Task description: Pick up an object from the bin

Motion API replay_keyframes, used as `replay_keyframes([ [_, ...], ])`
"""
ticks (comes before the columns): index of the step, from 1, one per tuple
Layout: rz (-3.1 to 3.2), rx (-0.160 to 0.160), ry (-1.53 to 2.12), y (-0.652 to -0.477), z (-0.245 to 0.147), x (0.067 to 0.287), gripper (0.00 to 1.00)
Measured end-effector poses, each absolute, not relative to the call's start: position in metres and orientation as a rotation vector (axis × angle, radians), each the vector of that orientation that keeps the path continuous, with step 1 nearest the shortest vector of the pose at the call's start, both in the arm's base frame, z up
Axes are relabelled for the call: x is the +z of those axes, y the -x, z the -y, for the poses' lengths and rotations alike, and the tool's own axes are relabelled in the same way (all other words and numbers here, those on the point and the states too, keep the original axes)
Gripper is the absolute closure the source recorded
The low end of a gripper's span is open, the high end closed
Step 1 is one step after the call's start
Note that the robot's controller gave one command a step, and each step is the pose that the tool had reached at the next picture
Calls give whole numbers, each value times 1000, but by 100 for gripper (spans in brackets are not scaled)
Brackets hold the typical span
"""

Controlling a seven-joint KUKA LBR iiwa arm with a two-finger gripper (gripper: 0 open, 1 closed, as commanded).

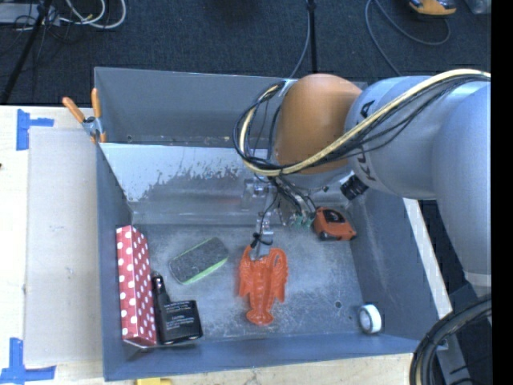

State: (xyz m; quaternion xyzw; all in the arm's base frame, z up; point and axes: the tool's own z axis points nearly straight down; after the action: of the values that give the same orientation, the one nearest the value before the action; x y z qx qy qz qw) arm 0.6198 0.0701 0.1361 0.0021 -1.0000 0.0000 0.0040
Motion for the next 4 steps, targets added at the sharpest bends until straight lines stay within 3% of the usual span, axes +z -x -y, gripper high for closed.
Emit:
replay_keyframes([
  [1, 3140, -1, -5, -621, -70, 141, 0],
  [2, 3141, -3, -157, -606, -60, 130, 0],
  [3, 3116, -1, -399, -591, -20, 77, 0],
  [4, 3073, 1, -666, -584, -21, 67, 100],
])
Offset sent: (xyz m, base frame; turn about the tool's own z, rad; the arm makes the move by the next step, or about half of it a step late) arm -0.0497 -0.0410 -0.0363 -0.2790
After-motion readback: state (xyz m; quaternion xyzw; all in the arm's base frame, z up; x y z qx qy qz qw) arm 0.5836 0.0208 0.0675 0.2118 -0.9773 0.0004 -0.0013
